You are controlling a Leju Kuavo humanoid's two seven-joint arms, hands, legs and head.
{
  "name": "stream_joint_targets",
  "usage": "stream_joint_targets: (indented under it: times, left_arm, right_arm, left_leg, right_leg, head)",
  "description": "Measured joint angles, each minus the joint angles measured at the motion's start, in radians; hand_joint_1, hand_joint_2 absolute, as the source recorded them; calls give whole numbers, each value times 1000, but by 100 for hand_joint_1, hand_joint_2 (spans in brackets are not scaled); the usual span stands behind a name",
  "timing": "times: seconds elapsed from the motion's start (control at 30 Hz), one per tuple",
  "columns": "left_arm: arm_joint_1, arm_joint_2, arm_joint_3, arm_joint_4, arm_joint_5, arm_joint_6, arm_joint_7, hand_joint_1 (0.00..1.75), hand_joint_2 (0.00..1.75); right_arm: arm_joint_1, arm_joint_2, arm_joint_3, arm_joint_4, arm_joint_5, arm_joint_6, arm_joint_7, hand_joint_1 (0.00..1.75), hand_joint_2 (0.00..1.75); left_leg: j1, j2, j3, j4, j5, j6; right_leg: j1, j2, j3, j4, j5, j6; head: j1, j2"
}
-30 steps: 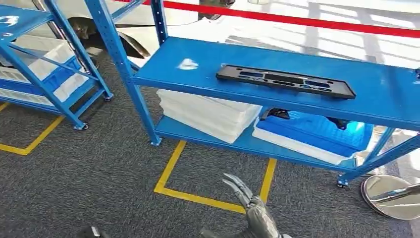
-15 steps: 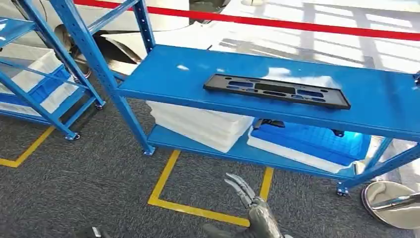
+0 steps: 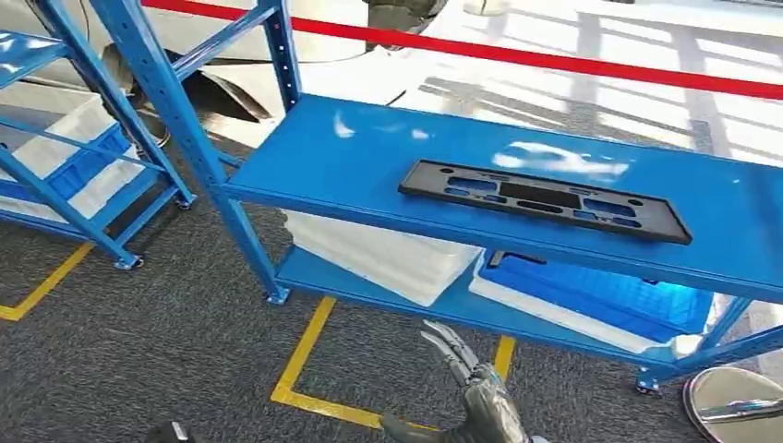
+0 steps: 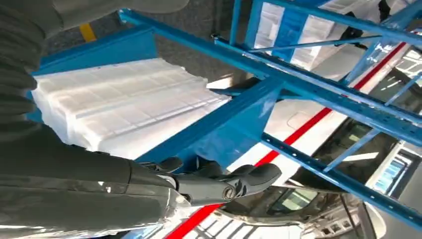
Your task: Take the parts from the cabinet and place them on the table.
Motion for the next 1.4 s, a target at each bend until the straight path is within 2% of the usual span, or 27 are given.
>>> stream_joint_targets:
  times: [0.1,0.17,0.2,0.23,0.3,0.37,0.4,0.43,0.47,0.5,0.53,0.57,0.6,0.67,0.7,0.73,0.8,0.83,0.87,0.9,0.93,1.0,1.07,1.13,1.2,1.33,1.4]
  left_arm:
    - [-3,0,-1,0,-2,-1,1,0,0]
    - [-4,0,-1,0,10,-2,0,0,0]
    - [-5,1,-1,0,9,-2,-1,0,0]
    - [-6,1,-1,0,9,-2,-1,0,0]
    - [-6,1,-1,0,9,-1,0,0,0]
    - [-4,3,-1,0,10,-1,0,0,0]
    - [-4,3,-1,0,9,-1,0,0,0]
    - [-4,3,-1,0,9,-1,0,0,0]
    - [-3,3,-1,0,9,-1,0,0,0]
    - [1,2,-1,2,9,-1,1,0,0]
    - [-1,3,-1,4,5,0,2,0,0]
    - [-4,3,-1,6,9,0,3,0,0]
    - [-6,3,-1,5,9,0,3,0,0]
    - [-12,4,-1,5,20,-1,1,0,0]
    - [-13,4,-1,5,21,-1,0,0,0]
    - [-13,4,-1,5,19,-1,0,0,0]
    - [-15,4,-1,5,18,5,6,0,0]
    - [-16,4,-1,5,18,15,13,0,0]
    - [-15,4,-1,5,18,25,13,0,0]
    - [-13,4,-1,5,19,34,13,0,0]
    - [-13,3,-2,5,19,37,12,0,0]
    - [-12,0,-2,5,19,53,15,0,0]
    - [-15,-3,-2,6,19,61,23,0,0]
    - [-16,-3,-3,6,19,69,27,0,0]
    - [-16,0,-3,6,19,72,29,0,0]
    - [-23,1,-3,6,18,72,30,0,0]
    - [-22,2,-3,6,19,72,30,0,0]
  right_arm:
    - [3,-2,-1,-3,5,-5,3,0,175]
    - [3,-2,-2,-5,8,-7,3,0,175]
    - [3,-2,-3,-5,10,-10,3,0,175]
    - [2,-2,-3,-5,12,-10,3,0,175]
    - [2,-2,-3,-5,13,-10,5,0,175]
    - [4,-2,-3,-5,13,-10,7,0,175]
    - [4,-2,-3,-5,13,-10,7,0,175]
    - [4,-2,-3,-5,13,-10,8,0,175]
    - [4,-2,-3,-5,13,-10,8,0,175]
    - [7,-2,-3,-4,14,-10,8,0,175]
    - [8,-3,-4,0,16,-9,9,0,175]
    - [4,-4,-5,0,15,-10,10,0,175]
    - [3,-5,-5,-1,18,-10,10,0,175]
    - [-1,-4,-4,-3,21,-11,10,0,175]
    - [-1,-4,-4,-4,22,-12,10,0,175]
    - [-3,-4,-4,-5,23,-12,10,0,175]
    - [-1,-4,-4,-5,24,-13,11,0,175]
    - [-1,-4,-4,-5,26,-13,11,0,175]
    - [-2,-4,-4,-5,27,-13,11,0,175]
    - [-1,-4,-4,-5,28,-13,12,0,175]
    - [-1,-4,-4,-5,29,-13,13,0,175]
    - [0,-5,-4,-5,30,-14,13,0,175]
    - [5,-7,-5,-5,31,-17,16,0,175]
    - [5,-8,-6,-7,34,-21,19,0,175]
    - [6,-7,-6,-10,38,-23,19,0,175]
    - [6,-7,-7,-11,49,-35,22,0,175]
    - [11,-8,-9,-11,59,-47,29,0,175]
  left_leg:
    - [6,0,9,-33,7,-20]
    - [1,0,11,-4,37,-28]
    - [-2,0,-19,65,60,-24]
    - [-2,0,-70,145,56,-22]
    - [-2,0,-161,243,-22,-27]
    - [0,0,-213,240,-93,-37]
    - [4,0,-224,206,-84,-42]
    - [7,1,-225,152,-36,-44]
    - [12,2,-226,91,49,-47]
    - [17,7,-233,37,188,-52]
    - [10,15,-240,37,167,-43]
    - [5,11,-240,39,182,-29]
    - [2,11,-237,38,170,-21]
    - [5,6,-218,30,164,-9]
    - [5,7,-200,24,156,-1]
    - [4,9,-187,19,153,3]
    - [2,8,-165,13,139,8]
    - [1,6,-152,11,129,9]
    - [-1,5,-138,11,118,10]
    - [-3,3,-123,10,107,10]
    - [-5,1,-110,10,97,8]
    - [-4,0,-90,7,77,5]
    - [-8,-4,-82,8,62,-8]
    - [-8,-4,-70,8,67,-15]
    - [-11,-1,-65,22,52,-20]
    - [0,-1,-208,266,-61,-46]
    - [7,0,-228,259,-26,-55]
  right_leg:
    - [10,2,19,-43,-23,-20]
    - [-4,1,69,-80,-31,-26]
    - [-6,1,96,-98,-37,-30]
    - [-7,0,117,-110,-45,-29]
    - [-8,1,153,-121,-67,-32]
    - [-10,5,191,-121,-96,-29]
    - [-12,8,214,-121,-112,-27]
    - [-14,9,239,-121,-129,-22]
    - [-16,9,262,-121,-148,-16]
    - [-12,9,269,-122,-165,-7]
    - [-14,12,281,-110,-174,-2]
    - [-13,11,279,-111,-185,8]
    - [-18,10,286,-116,-188,12]
    - [-23,8,274,-82,-177,22]
    - [-22,3,247,-20,-161,27]
    - [-23,0,204,52,-170,31]
    - [-23,0,109,177,-232,35]
    - [-23,0,67,213,-273,34]
    - [-22,0,45,211,-286,31]
    - [-21,0,38,177,-267,25]
    - [-17,0,43,122,-223,16]
    - [3,0,61,-37,-47,-12]
    - [9,11,62,-47,-46,-26]
    - [9,10,68,-54,-42,-30]
    - [-3,10,95,-78,-40,-33]
    - [-11,6,107,-82,-51,-36]
    - [-15,8,114,-82,-56,-32]
  head:
    - [-3,0]
    - [-5,0]
    - [-7,0]
    - [-8,0]
    - [-8,0]
    - [-8,0]
    - [-8,0]
    - [-8,0]
    - [-9,0]
    - [-8,0]
    - [-4,0]
    - [0,0]
    - [-4,0]
    - [-4,0]
    - [-2,0]
    - [-2,0]
    - [-2,0]
    - [-2,0]
    - [-2,0]
    - [-1,0]
    - [-2,0]
    - [-1,0]
    - [-1,0]
    - [-2,0]
    - [-3,0]
    - [-5,0]
    - [-6,0]
